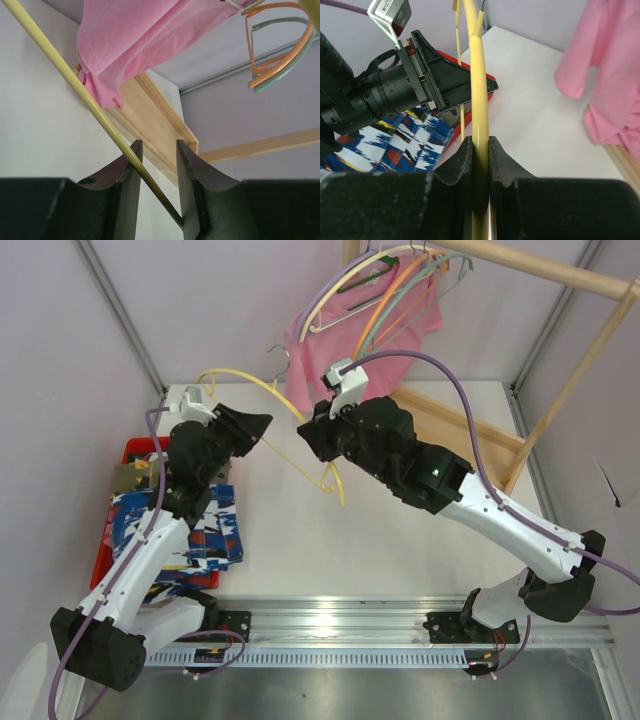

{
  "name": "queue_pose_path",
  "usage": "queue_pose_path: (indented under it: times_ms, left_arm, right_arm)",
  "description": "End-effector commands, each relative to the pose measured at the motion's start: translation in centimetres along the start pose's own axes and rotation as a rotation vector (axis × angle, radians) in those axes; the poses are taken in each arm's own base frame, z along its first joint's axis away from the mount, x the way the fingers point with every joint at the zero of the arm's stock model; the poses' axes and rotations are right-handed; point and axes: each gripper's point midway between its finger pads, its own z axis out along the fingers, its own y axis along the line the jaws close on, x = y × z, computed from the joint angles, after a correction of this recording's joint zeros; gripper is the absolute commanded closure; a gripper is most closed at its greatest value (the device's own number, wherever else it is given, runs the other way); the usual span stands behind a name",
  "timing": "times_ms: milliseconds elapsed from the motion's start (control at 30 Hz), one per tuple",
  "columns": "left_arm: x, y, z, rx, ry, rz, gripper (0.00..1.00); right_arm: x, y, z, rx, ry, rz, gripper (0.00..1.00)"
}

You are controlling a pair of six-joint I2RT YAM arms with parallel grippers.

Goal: Remove the trousers from the hanger
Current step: Pass the hanger from the right arm to the left, then pass the hanger from the left arm to the right

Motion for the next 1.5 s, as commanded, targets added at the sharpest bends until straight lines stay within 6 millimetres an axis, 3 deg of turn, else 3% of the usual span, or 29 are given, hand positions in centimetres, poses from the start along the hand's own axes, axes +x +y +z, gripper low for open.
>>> queue_pose_path:
  times_ms: [0,167,367,533,867,967,1033,1067,1100,1167,1267,1300,1467]
  left_arm:
    - [-2.0,-3.4,-0.6,0.15,-0.096,0.092,0.92]
    - [-2.2,-5.1,-0.8,0.225,-0.092,0.11,0.93]
    - [-1.3,-4.7,-0.4,0.237,-0.062,0.093,0.93]
    - [-0.9,-4.6,-0.5,0.243,-0.048,0.046,0.93]
    - [-0.8,-2.2,-2.2,0.039,-0.018,-0.098,0.96]
    - [-0.9,-1.4,-2.5,-0.01,-0.035,-0.173,0.97]
    - [-1.2,-1.1,-2.5,-0.049,-0.047,-0.198,0.97]
    - [-1.2,-0.9,-2.5,-0.063,-0.043,-0.197,0.97]
    - [-1.7,-1.6,-2.6,-0.056,-0.046,-0.193,0.97]
    - [-1.7,-0.3,-2.3,-0.125,-0.056,-0.199,0.97]
    - [-1.5,0.0,-2.1,-0.139,-0.059,-0.254,0.98]
    - [-1.5,0.1,-1.9,-0.147,-0.061,-0.279,0.98]
    - [-0.9,0.8,-1.6,-0.189,-0.042,-0.316,0.98]
  right_arm:
    - [-3.5,4.0,-2.3,-0.237,-0.055,0.187,0.99]
    - [-1.6,3.9,-1.4,-0.238,0.006,0.205,0.97]
    - [-1.9,4.9,-1.8,-0.311,0.011,0.243,0.75]
    - [-1.5,5.4,-1.6,-0.339,0.02,0.286,0.71]
    - [0.8,2.4,-0.2,-0.156,0.018,0.182,0.66]
    - [0.5,1.8,-1.5,-0.137,-0.024,0.109,0.55]
    - [2.1,0.6,-1.8,-0.104,-0.028,0.033,0.48]
    - [1.4,-0.1,-2.9,-0.088,-0.059,0.023,0.44]
    - [2.1,-1.0,-3.2,-0.06,-0.059,-0.009,0.42]
    - [0.8,-1.5,-4.7,-0.057,-0.107,-0.018,0.38]
    - [0.4,-1.0,-5.6,-0.106,-0.166,-0.033,0.36]
    - [-0.6,-0.4,-6.1,-0.14,-0.216,-0.023,0.35]
    - [-0.9,1.8,-5.2,-0.219,-0.258,-0.028,0.33]
